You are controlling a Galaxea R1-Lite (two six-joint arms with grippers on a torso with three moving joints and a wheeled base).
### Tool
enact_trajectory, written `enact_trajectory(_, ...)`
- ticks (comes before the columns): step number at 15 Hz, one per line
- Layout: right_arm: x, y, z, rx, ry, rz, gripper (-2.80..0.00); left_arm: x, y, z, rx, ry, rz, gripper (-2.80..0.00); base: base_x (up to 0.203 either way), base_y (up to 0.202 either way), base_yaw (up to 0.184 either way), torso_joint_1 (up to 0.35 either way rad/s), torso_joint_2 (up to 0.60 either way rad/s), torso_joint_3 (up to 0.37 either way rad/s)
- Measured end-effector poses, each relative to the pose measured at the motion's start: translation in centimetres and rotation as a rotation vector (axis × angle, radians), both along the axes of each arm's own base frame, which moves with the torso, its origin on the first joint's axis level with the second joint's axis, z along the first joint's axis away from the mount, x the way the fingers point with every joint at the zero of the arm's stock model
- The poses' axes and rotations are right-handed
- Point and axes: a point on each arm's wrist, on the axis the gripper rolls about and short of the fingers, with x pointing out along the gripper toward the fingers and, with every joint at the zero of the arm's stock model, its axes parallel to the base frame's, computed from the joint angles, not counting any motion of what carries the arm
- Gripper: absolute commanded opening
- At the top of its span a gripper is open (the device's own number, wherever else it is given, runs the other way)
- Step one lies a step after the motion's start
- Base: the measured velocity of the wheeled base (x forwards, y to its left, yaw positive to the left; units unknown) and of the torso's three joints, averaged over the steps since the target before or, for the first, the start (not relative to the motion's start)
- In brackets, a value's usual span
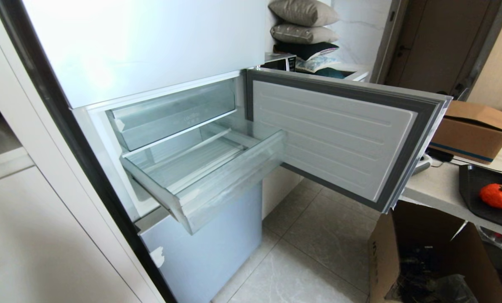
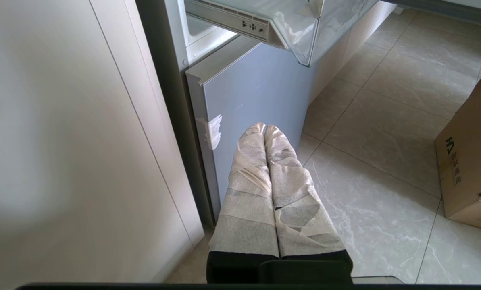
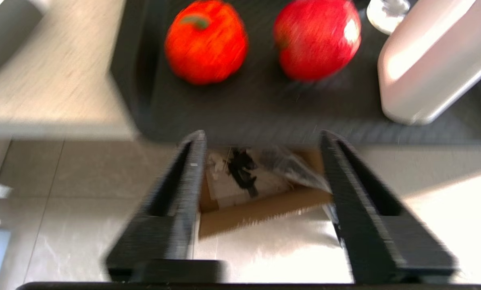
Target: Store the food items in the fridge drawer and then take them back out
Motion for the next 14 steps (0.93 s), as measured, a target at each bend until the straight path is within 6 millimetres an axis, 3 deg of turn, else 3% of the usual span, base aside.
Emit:
enact_trajectory(5, 2.6, -3.9, -1.2, 0.032, -0.033, 0.069, 0.00, 0.0, 0.0, 0.0, 0.000, 0.000, 0.000, -2.80, 0.000, 0.000, 0.000, 0.000, 0.00, 0.000)
enact_trajectory(10, 5.2, -6.1, -2.1, 0.015, -0.092, 0.149, 0.00, 0.0, 0.0, 0.0, 0.000, 0.000, 0.000, -2.80, 0.000, 0.000, 0.000, 0.000, 0.00, 0.000)
enact_trajectory(14, 7.0, -6.8, -3.1, 0.019, -0.103, 0.215, 0.00, 0.0, 0.0, 0.0, 0.000, 0.000, 0.000, -2.80, 0.000, 0.000, 0.000, 0.000, 0.00, 0.000)
